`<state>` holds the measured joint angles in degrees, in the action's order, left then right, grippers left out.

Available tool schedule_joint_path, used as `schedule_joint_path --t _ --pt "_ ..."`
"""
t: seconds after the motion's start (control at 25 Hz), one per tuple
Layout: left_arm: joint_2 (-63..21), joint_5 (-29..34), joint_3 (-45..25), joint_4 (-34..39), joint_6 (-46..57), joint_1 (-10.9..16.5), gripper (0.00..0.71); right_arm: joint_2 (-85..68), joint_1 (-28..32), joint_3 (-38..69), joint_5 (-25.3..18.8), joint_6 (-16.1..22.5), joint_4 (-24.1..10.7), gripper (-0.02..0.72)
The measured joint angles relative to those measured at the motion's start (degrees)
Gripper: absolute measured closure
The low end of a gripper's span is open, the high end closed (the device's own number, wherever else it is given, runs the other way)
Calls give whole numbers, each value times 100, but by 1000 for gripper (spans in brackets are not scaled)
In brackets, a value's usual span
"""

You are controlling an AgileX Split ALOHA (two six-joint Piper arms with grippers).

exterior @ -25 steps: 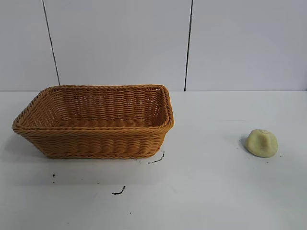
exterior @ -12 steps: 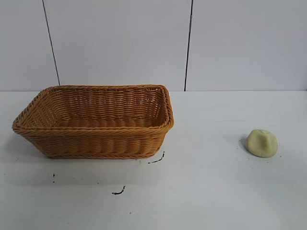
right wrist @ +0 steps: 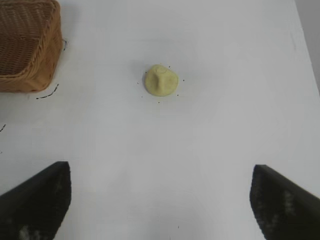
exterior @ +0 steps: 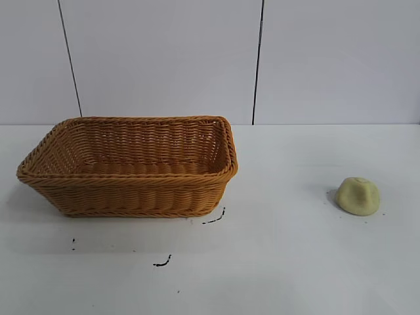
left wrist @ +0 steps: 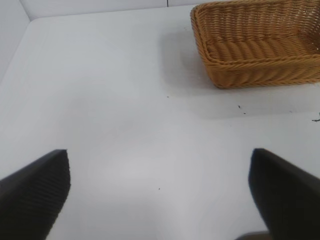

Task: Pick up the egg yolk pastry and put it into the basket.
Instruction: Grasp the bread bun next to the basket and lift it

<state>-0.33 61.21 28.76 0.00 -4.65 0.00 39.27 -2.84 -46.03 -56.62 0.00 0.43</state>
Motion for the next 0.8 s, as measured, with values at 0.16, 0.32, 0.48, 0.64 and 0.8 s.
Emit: schedule_joint_path --t 0.16,0.32,0.48,0.64,0.8 --pt "0 0 0 0 0 0 14 1412 0 -563 56 0 -5 8" --pt "0 0 0 0 0 0 14 2846 0 -1216 84 0 -5 8" --pt "0 0 0 0 0 0 14 4071 0 -1896 103 0 -5 8" --pt "0 0 0 0 0 0 14 5039 0 -2544 220 0 -5 8" --pt "0 0 0 0 0 0 14 5712 0 -3050 292 0 -5 8"
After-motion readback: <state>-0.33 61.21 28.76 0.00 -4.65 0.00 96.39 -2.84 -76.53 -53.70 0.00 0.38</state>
